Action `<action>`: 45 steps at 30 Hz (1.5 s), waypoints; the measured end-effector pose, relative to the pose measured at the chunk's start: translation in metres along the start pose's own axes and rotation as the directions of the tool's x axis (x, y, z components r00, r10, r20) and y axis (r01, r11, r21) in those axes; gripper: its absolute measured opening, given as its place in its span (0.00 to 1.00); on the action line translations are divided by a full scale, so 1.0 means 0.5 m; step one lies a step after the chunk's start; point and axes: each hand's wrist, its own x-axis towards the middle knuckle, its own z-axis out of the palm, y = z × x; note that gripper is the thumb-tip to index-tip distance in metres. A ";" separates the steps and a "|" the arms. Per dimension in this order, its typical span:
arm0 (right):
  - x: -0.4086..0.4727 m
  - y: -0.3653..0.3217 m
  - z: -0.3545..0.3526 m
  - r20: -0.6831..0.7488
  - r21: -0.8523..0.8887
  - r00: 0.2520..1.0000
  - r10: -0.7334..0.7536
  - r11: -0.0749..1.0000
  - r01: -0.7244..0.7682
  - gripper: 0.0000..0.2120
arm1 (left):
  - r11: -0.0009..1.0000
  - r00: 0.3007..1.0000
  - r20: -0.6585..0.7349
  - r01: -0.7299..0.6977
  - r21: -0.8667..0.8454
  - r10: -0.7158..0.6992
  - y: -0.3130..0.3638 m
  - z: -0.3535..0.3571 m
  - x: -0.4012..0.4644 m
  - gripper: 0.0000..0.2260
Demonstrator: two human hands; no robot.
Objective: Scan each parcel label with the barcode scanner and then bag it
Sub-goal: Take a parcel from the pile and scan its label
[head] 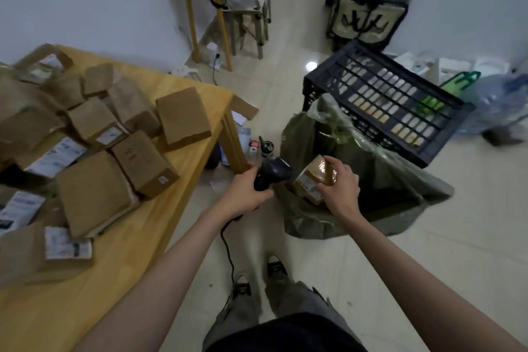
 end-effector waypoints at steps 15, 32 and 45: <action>0.075 0.069 -0.047 0.038 -0.102 0.998 0.051 0.994 -0.046 0.23 | 0.995 0.987 0.151 -0.066 0.070 0.055 0.033 0.046 0.115 0.14; 0.024 -0.313 0.158 0.707 -0.325 0.658 -0.259 0.707 0.628 0.15 | 0.959 0.902 -0.330 0.237 -0.156 -0.276 -0.143 -0.203 -0.189 0.19; -0.185 -0.502 0.401 0.873 -0.164 0.356 -0.334 0.485 0.859 0.24 | 0.881 0.708 -0.539 0.273 -0.386 -0.456 -0.311 -0.283 -0.496 0.21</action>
